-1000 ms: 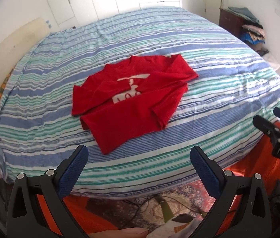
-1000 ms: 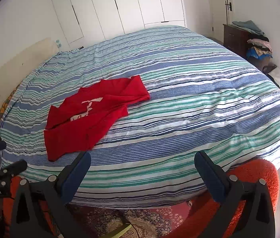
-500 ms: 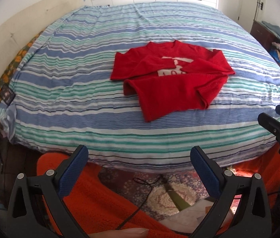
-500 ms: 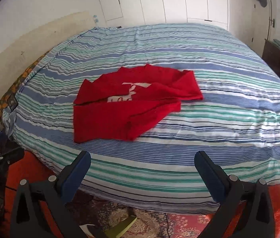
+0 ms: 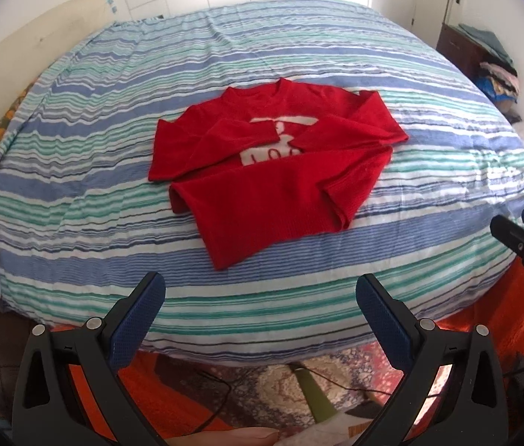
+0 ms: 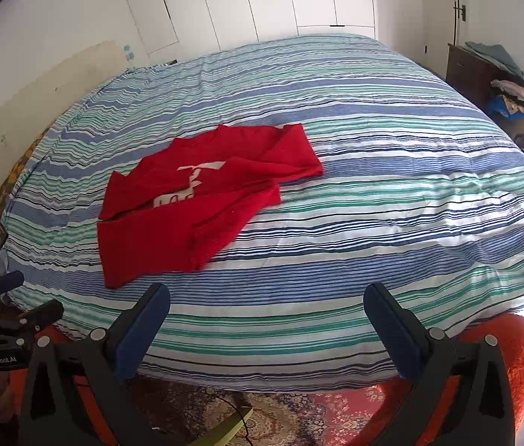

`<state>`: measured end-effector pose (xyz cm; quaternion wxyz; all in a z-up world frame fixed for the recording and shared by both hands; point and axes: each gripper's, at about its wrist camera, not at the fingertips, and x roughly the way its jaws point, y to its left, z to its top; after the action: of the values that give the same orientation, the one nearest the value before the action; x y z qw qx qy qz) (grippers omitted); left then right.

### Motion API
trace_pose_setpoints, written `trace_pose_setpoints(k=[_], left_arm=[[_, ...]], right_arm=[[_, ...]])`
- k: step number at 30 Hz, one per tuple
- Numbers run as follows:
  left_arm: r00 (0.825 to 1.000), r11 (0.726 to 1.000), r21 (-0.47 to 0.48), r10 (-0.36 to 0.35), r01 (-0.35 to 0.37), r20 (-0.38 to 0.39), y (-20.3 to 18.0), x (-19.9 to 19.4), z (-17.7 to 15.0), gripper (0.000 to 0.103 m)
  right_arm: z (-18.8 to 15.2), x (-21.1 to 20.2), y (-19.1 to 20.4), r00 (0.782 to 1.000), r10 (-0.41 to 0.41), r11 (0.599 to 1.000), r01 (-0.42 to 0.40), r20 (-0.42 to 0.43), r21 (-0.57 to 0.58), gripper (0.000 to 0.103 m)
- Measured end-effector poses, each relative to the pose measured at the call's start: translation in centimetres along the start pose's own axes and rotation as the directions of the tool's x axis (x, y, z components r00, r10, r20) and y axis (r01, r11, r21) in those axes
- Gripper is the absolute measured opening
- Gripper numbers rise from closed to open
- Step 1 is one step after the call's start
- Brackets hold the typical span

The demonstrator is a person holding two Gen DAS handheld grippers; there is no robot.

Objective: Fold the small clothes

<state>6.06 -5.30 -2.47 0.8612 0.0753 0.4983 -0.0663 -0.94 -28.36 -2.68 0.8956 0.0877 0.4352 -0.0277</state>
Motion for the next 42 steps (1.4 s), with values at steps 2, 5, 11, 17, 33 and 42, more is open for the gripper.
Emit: trace_pose_setpoints(k=[2,5,11,17,33,42], left_arm=[[1.000,0.999,-0.047,-0.012,0.013,0.020,1.1,-0.3,0.0,0.102],[0.999,0.996,-0.084,0.026,-0.024,0.022,2.7,-0.1,-0.8,0.102],[0.997,0.990,-0.118,0.070,-0.074,-0.036,4.9,1.1,-3.4,0.102],[0.993,0.994,-0.084,0.063,-0.072,-0.104,4.0,2.5,-1.3,0.102],[0.994,0.994,-0.095,0.067,-0.059,0.084,3.7,-1.3,0.5,0.102],[0.977,0.977,-0.118,0.159,-0.176,-0.140,5.7,6.0,-4.9,0.103]], right_arm=[[0.8,0.3,0.3,1.000,-0.004,1.000,0.004,-0.003,-0.028,0.103],[1.9,0.9,2.0,1.000,0.025,0.996,-0.026,-0.008,-0.085,0.103],[0.8,1.7,6.8,0.994,0.109,0.970,-0.100,0.027,-0.222,0.103],[-0.5,3.1,8.1,0.995,0.091,0.949,-0.101,-0.047,-0.297,0.103],[1.3,-0.6,7.6,0.992,0.090,0.950,-0.060,0.087,-0.308,0.103],[-0.3,-1.2,6.0,0.977,0.098,0.948,-0.035,0.188,-0.316,0.103]])
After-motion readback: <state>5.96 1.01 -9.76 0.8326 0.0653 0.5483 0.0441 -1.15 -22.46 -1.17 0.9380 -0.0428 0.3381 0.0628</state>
